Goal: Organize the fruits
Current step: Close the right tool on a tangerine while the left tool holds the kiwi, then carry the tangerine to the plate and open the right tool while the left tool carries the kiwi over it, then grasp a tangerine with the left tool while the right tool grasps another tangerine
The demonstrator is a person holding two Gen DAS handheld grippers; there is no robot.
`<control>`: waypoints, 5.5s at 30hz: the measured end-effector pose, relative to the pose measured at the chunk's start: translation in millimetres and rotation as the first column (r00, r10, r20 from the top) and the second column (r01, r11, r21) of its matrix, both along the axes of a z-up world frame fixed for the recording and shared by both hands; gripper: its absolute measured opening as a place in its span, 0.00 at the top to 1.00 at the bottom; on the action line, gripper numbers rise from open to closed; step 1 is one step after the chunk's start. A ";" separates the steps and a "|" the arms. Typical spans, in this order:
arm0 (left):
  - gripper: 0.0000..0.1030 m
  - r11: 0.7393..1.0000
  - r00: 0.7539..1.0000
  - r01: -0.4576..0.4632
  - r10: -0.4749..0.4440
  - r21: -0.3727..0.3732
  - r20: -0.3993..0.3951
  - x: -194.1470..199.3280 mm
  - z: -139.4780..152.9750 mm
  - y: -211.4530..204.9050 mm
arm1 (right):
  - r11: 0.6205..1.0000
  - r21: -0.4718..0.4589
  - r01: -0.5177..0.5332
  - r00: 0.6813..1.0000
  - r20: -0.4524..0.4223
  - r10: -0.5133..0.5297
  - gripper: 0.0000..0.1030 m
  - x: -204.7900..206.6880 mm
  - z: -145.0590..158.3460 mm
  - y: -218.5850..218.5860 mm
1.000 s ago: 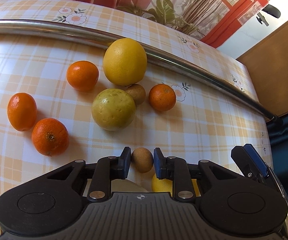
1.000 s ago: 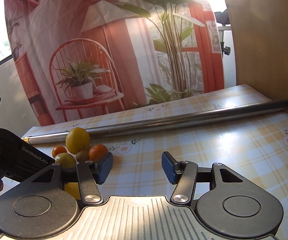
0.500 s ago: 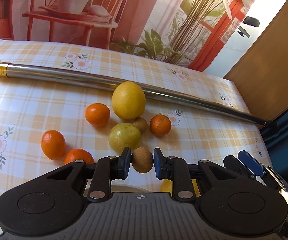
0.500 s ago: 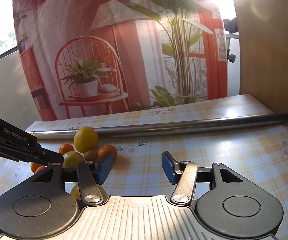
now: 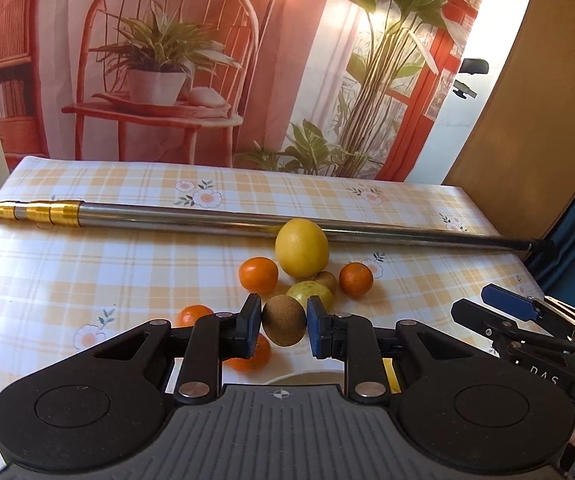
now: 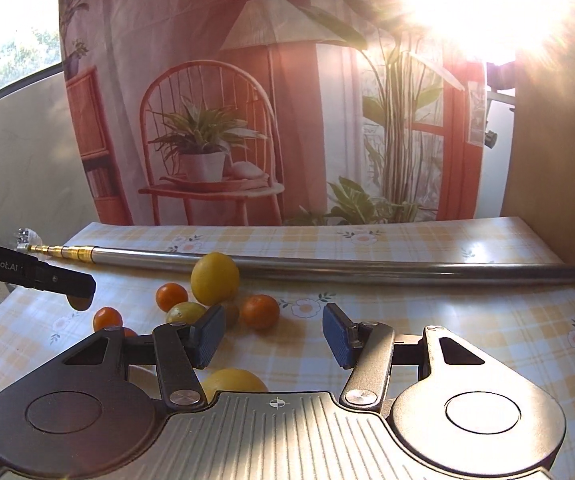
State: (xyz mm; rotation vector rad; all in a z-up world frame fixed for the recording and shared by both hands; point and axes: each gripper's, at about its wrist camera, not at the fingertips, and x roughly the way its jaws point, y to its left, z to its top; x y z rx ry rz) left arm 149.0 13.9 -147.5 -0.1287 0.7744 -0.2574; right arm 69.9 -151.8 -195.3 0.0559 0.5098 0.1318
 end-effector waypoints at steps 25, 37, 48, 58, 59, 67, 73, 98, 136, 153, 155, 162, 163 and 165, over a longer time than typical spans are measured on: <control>0.75 0.994 0.988 -0.070 0.058 0.078 0.145 -49.2 0.8 75.8 | 0.962 -0.032 -0.271 0.949 -0.177 0.261 0.51 59.9 -5.1 101.7; 0.75 0.996 0.991 -0.071 0.064 0.056 0.118 -53.3 -11.7 83.6 | 0.935 -0.061 -0.350 0.892 -0.327 0.313 0.55 98.9 -36.8 142.0; 0.75 0.997 0.993 -0.053 0.047 0.053 0.107 -52.5 -13.8 80.0 | 0.910 -0.079 -0.408 0.852 -0.392 0.348 0.66 108.6 -48.0 159.2; 0.75 0.998 0.995 -0.020 0.013 0.065 0.104 -57.4 -10.6 72.0 | 0.925 -0.044 -0.378 0.877 -0.335 0.343 0.67 97.2 -34.2 143.2; 0.75 0.998 0.995 -0.014 0.007 0.066 0.103 -58.6 -10.0 70.7 | 0.927 -0.039 -0.374 0.882 -0.326 0.342 0.67 93.9 -31.1 140.2; 0.75 0.996 0.994 0.059 -0.065 0.069 0.087 -72.6 -10.9 53.3 | 0.947 0.022 -0.321 0.916 -0.247 0.316 0.67 52.2 -8.4 108.0; 0.75 0.989 0.991 0.114 -0.121 0.093 0.065 -85.1 -18.3 35.0 | 0.970 0.055 -0.236 0.947 -0.210 0.242 0.67 18.3 -5.8 82.8; 0.75 0.973 0.975 0.213 -0.206 0.091 -0.085 -112.0 -56.9 9.7 | 0.988 0.107 -0.114 0.955 -0.264 0.139 0.67 -12.4 -33.3 57.3; 0.74 0.967 0.981 0.191 -0.183 0.171 -0.065 -116.1 -66.1 5.4 | 0.993 0.045 -0.112 0.933 -0.339 0.120 0.60 -7.5 -49.1 67.1; 0.60 0.968 0.982 0.170 -0.182 0.183 0.053 -123.8 -44.6 10.9 | 0.994 0.008 -0.108 0.974 -0.197 0.108 0.60 -17.6 -13.6 59.5; 0.60 0.975 0.984 0.150 -0.163 0.162 0.074 -120.3 -35.4 17.7 | 0.995 -0.010 -0.098 0.981 -0.171 0.094 0.60 -15.7 -5.8 55.1; 0.60 0.996 0.991 0.041 -0.050 0.075 0.127 -95.4 -4.2 51.6 | 0.999 -0.035 -0.040 0.994 -0.099 0.036 0.60 -5.7 16.3 31.5; 0.60 0.996 0.990 0.026 -0.037 0.082 0.134 -91.9 -0.8 54.6 | 0.999 -0.035 -0.032 0.995 -0.092 0.029 0.60 -3.8 18.0 27.8; 0.60 0.996 0.990 0.002 -0.015 0.091 0.141 -84.2 5.5 60.4 | 0.999 -0.037 -0.016 0.997 -0.082 0.013 0.60 0.0 20.7 21.7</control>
